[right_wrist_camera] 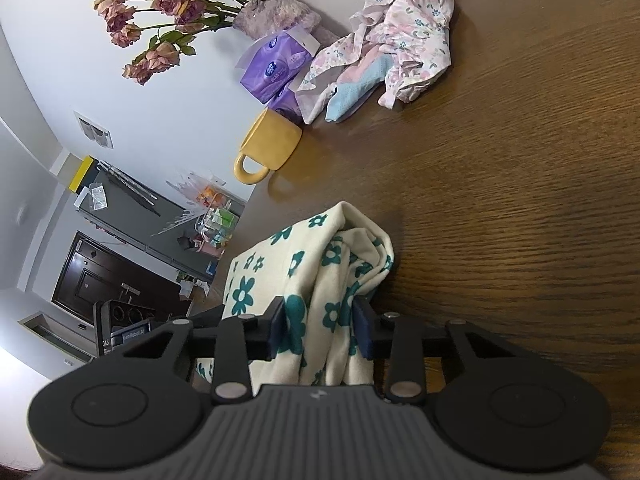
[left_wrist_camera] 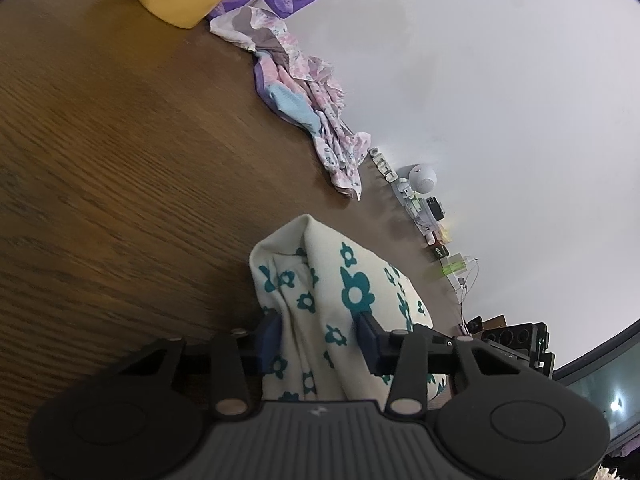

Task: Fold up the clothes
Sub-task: 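Lift the flowered bundle off the table with both grippers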

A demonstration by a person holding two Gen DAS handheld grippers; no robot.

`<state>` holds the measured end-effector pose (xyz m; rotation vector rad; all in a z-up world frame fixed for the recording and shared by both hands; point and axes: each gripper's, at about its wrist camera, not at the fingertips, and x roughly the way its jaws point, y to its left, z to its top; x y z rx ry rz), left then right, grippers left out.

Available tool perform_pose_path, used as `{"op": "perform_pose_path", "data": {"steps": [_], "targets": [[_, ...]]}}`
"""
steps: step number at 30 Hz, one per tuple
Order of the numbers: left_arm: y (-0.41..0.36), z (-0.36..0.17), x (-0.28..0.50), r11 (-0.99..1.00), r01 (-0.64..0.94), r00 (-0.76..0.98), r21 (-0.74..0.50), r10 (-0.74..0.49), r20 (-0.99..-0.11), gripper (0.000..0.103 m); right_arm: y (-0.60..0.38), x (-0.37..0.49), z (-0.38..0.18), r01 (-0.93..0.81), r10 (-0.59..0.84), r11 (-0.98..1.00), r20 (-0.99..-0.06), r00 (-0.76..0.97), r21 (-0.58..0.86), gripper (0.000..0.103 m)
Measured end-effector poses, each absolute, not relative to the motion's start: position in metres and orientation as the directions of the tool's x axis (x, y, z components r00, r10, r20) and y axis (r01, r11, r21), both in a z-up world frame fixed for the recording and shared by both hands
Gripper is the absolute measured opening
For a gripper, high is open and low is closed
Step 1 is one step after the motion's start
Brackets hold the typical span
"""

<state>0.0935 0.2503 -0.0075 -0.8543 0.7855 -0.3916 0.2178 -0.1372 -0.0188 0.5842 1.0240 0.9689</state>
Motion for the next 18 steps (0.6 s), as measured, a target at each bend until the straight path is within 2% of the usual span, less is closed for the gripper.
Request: {"op": "perform_pose_path", "data": {"steps": [1,8,18], "targets": [[0.25,-0.007,0.093,0.609,0.007,0.662,-0.793,-0.597,-0.453,0.035,-0.138,0.218,-0.019,-0.385,0.882,0.472,-0.434,0.185,0.793,0.033],[0.246,-0.005,0.092,0.615,0.021,0.672,-0.788,-0.592,-0.444,0.031,-0.138,0.215,-0.015,-0.394,0.882,0.471,-0.427,0.198,0.789,0.028],[0.238,0.0,0.088,0.618,0.041,0.675,-0.785,-0.596,-0.434,0.031,-0.144,0.208,-0.009,-0.401,0.879,0.477,-0.424,0.219,0.782,0.027]]}}
